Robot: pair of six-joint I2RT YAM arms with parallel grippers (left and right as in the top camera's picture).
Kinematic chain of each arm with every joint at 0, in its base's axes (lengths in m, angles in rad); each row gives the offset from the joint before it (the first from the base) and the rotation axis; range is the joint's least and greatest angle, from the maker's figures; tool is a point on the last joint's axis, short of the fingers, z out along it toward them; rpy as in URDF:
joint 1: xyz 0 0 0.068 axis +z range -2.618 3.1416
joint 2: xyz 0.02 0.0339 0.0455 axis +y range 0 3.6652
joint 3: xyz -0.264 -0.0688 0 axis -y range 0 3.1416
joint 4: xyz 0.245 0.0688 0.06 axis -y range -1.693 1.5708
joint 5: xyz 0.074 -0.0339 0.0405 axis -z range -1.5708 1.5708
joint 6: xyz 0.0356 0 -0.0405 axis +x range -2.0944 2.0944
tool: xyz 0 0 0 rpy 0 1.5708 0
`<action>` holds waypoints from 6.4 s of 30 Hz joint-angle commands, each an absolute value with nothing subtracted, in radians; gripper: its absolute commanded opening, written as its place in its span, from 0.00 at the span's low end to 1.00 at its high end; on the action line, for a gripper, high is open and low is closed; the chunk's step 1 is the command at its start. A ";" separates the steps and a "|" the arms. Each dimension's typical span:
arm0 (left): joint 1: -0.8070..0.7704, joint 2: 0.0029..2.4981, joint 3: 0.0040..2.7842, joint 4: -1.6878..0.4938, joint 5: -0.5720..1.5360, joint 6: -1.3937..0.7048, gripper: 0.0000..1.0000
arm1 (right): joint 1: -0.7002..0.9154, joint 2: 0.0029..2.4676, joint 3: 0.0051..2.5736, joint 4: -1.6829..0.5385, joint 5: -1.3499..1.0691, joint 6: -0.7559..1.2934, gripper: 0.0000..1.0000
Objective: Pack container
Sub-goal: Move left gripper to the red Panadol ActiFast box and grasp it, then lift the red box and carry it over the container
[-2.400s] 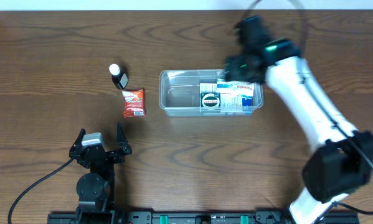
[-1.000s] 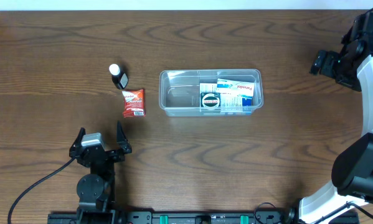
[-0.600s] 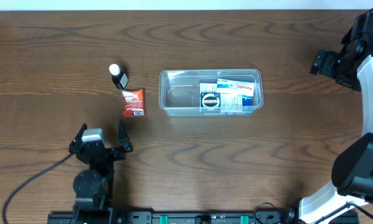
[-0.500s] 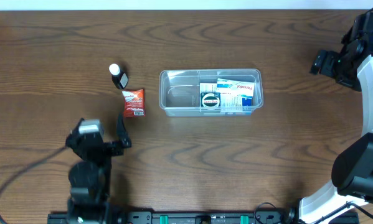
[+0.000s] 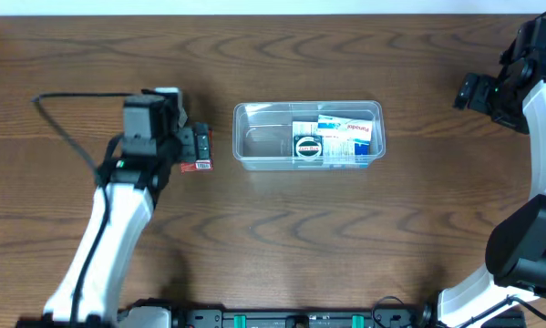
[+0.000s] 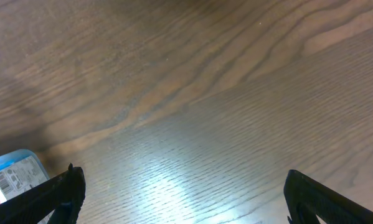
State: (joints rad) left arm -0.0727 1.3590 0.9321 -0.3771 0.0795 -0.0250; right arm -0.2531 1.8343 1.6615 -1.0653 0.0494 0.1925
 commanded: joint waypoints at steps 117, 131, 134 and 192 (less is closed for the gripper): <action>-0.170 1.529 0.947 -0.368 0.015 -0.088 0.63 | -0.257 1.824 1.673 -1.067 0.056 0.178 0.99; -0.174 1.610 0.947 -0.350 -0.091 -0.114 0.86 | -0.257 1.824 1.673 -1.067 0.056 0.178 0.99; -0.174 1.652 0.947 -0.337 -0.091 -0.138 0.86 | -0.257 1.824 1.673 -1.067 0.056 0.178 0.99; -0.218 1.492 0.947 -0.306 -0.097 -0.203 0.61 | -0.257 1.824 1.673 -1.067 0.056 0.178 0.99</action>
State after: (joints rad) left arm -0.2115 1.5387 0.9386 -0.3042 -0.0891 -0.1677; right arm -0.2531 1.8343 1.6615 -1.0657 0.0494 0.1925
